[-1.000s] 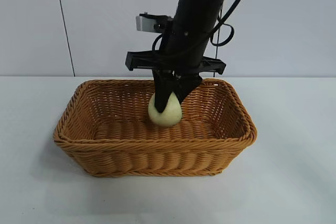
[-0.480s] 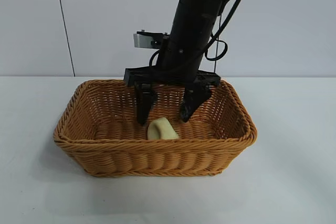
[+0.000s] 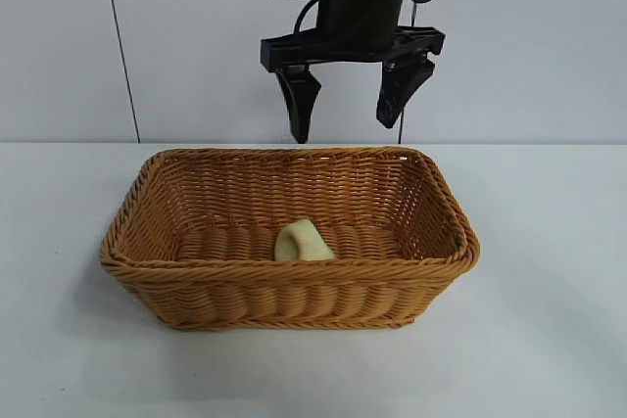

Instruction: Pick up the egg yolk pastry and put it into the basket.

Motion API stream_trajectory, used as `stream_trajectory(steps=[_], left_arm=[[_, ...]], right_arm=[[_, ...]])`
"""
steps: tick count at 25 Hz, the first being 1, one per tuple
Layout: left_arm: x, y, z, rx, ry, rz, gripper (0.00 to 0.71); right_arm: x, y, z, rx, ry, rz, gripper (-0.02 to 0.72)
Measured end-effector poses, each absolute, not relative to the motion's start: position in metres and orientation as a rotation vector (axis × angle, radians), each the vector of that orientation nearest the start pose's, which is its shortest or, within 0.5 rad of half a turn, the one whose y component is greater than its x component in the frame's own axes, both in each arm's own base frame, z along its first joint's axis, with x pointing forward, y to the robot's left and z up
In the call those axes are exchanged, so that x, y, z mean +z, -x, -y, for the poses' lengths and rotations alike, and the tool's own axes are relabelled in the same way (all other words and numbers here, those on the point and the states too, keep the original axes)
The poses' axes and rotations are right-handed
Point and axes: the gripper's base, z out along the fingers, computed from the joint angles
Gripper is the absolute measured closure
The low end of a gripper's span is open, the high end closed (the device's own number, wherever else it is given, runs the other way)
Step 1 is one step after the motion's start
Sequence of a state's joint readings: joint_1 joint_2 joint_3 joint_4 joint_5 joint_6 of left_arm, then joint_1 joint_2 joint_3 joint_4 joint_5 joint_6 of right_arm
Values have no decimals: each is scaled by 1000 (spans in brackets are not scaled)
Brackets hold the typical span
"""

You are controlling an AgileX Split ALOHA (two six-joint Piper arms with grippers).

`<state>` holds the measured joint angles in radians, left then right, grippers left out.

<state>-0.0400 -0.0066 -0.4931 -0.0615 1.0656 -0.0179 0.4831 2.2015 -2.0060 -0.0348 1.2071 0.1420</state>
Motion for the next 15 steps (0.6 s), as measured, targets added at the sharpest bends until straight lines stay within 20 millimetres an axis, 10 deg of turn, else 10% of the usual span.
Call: stream_trajectory(steps=[15], left_arm=[[275, 6, 5, -110, -26, -2050, 16]], right_arm=[[235, -472, -21, -72, -89, -2879, 62]])
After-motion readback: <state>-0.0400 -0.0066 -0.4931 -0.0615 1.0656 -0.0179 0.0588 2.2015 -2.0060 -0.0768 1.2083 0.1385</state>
